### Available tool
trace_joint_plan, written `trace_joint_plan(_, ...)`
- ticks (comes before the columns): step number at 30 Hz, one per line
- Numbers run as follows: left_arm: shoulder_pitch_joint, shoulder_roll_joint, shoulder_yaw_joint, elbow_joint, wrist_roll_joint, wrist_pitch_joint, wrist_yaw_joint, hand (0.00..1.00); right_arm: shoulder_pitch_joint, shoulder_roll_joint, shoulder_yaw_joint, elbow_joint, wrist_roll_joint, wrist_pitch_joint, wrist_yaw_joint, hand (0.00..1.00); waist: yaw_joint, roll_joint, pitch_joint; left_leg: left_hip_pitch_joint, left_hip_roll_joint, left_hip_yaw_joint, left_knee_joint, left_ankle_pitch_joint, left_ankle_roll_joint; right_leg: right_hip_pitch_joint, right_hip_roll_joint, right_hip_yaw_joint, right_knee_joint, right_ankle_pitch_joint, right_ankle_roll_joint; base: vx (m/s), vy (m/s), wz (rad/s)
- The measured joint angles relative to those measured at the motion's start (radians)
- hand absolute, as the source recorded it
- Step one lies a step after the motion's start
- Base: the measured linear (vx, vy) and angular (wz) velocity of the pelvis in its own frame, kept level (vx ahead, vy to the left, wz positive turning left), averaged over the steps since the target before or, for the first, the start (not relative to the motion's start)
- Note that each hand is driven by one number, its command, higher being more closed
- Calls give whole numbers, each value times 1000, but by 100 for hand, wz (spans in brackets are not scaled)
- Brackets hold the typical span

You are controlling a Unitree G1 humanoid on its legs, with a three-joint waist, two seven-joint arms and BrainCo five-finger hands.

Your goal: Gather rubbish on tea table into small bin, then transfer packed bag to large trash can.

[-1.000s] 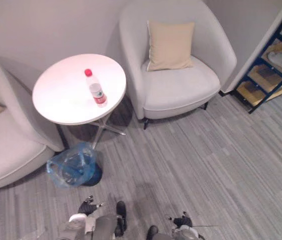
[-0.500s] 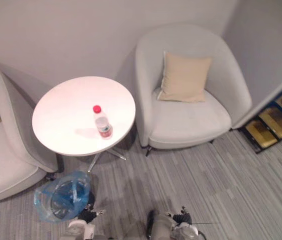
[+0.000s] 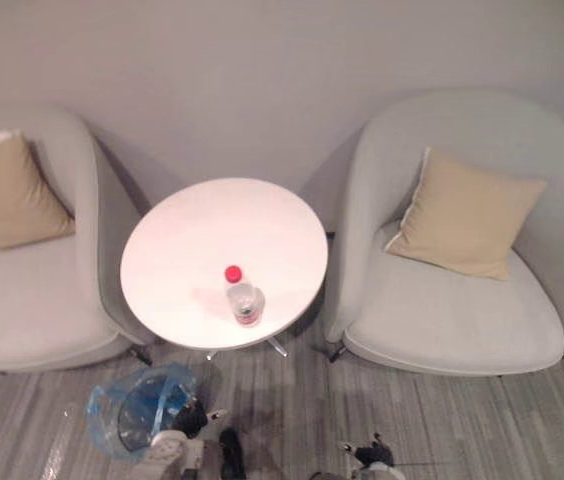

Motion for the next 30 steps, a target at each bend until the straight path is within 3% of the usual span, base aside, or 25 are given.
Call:
trace_joint_plan(3,3,20,0,26,1,5,-5,0,-12,-6,0,26,-1,2,2,0,0,6,4,56,-38,0,-37,-22,21,-23,-56,22,136,-14,22,185,120,5)
trace_joint_plan(5,18,33,-1,36,1,7,-7,0,-19,-6,1,22,-3,0,4,0,-2,12,4,105,-61,-22,-77,-33,31,-102,-109,56,357,-16,22,126,141,19)
trace_joint_plan(6,21,35,-4,39,-1,9,-7,0,-21,-4,2,21,-3,-3,4,0,-11,9,2,112,-69,-39,-87,-38,36,-128,-119,79,413,-33,22,113,52,60)
trace_joint_plan(8,21,48,-12,46,1,10,-7,0,-24,-3,8,21,-3,-3,6,0,-23,6,0,123,-77,-90,-92,-47,38,-171,-90,149,433,-97,18,138,-14,77)
trace_joint_plan(11,24,46,-19,47,0,13,-5,0,-32,-4,19,20,-2,-4,7,0,-36,12,1,143,-69,-149,-99,-41,25,-227,-22,252,368,-113,11,139,-74,71)
trace_joint_plan(12,28,49,-28,48,0,14,-5,0,-32,-3,32,17,-3,-4,7,0,-43,5,-2,145,-73,-181,-97,-40,13,-231,1,294,264,-75,-6,166,-140,84)
trace_joint_plan(13,24,58,-26,49,0,12,-7,0,-31,-1,37,21,-2,-4,8,0,-42,-29,-8,146,-97,-204,-94,-45,-1,-239,-7,309,195,11,-15,166,-150,81)
trace_joint_plan(15,25,41,-26,55,0,14,-6,0,-31,-15,37,28,-11,-3,5,0,-34,9,-23,139,-65,-231,-95,-42,-14,-210,18,285,160,22,-26,180,-139,36)
trace_joint_plan(18,25,24,-23,68,0,16,-5,0,-36,-31,50,30,-44,-3,1,0,-34,42,-28,136,-41,-256,-110,-40,-31,-162,55,253,74,48,-40,150,-130,17)
trace_joint_plan(20,25,25,-23,69,2,17,-6,0,-35,-37,80,28,-69,-3,-8,0,-34,38,-26,159,-30,-277,-126,-34,-40,-118,71,231,34,60,-43,70,-87,19)
trace_joint_plan(24,21,32,-26,69,18,17,-5,0,-35,-56,147,-14,-132,-4,-17,0,-32,24,-25,167,-30,-303,-135,-29,-48,-85,76,211,-1,70,-45,10,-25,21)
trace_joint_plan(30,20,33,-29,66,19,17,-3,0,-3,-103,269,-317,-195,-15,-24,0,-26,23,-24,156,-51,-305,-135,-15,-38,-79,65,219,-45,110,-36,-65,40,-1)
